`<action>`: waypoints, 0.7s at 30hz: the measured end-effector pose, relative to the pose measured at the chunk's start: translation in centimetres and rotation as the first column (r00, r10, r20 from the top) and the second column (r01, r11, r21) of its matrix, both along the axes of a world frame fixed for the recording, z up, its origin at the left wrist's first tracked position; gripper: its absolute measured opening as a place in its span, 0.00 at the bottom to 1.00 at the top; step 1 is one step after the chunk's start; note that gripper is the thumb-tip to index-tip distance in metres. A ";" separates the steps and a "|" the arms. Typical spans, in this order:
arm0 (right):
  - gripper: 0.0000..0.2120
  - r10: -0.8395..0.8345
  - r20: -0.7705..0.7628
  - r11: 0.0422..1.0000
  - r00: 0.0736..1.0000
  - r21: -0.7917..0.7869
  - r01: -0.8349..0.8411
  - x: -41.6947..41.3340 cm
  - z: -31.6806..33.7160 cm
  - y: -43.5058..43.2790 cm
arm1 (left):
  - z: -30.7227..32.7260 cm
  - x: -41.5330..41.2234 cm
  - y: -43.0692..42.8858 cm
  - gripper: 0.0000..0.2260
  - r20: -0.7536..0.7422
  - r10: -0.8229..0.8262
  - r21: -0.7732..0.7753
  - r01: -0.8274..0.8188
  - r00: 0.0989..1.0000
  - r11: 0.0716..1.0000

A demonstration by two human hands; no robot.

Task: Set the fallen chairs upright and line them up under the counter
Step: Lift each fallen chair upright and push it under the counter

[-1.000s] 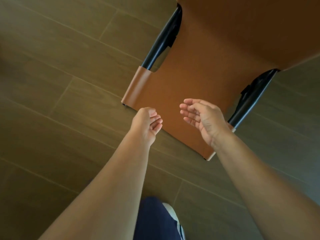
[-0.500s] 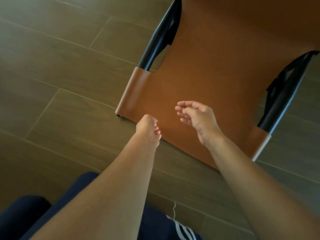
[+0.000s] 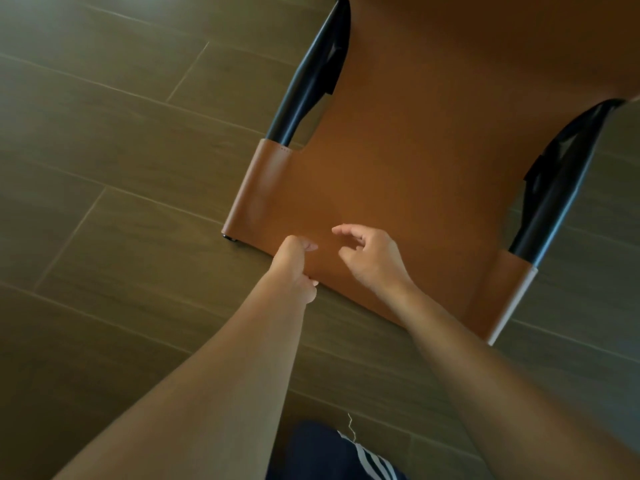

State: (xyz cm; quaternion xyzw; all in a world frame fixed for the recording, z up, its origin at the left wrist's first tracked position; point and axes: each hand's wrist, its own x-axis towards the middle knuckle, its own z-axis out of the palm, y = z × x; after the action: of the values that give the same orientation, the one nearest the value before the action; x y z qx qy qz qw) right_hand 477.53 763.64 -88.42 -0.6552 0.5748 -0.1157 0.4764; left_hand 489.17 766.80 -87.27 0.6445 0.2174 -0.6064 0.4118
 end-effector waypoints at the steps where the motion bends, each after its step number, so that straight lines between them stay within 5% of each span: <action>1: 0.22 0.036 -0.021 0.999 0.999 -0.016 -0.036 0.0 -0.1 0.3 | -0.4 0.2 0.3 0.09 -0.017 0.021 -0.014 -0.021 1.000 1.000; 4: 0.26 0.181 -0.150 0.977 0.972 -0.085 -0.195 0.1 -0.6 0.9 | -0.8 0.5 0.8 0.24 -0.044 0.115 -0.045 -0.117 0.992 0.992; 9: 0.34 0.371 -0.422 0.894 0.827 -0.080 -0.442 0.2 -1.1 1.8 | 0.1 -0.5 0.6 0.12 0.027 0.102 -0.046 -0.101 0.994 0.994; 21: 0.53 0.404 -0.687 0.797 0.604 -0.060 -0.601 -2.5 2.4 4.6 | 3.7 -2.5 0.9 0.13 0.056 -0.001 0.088 -0.004 0.998 0.996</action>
State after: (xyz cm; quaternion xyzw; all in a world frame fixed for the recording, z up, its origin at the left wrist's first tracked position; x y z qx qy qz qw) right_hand 475.03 768.23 -86.04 -0.8508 0.4681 0.1747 0.1625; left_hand 486.66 767.69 -83.61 0.6786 0.2329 -0.5778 0.3891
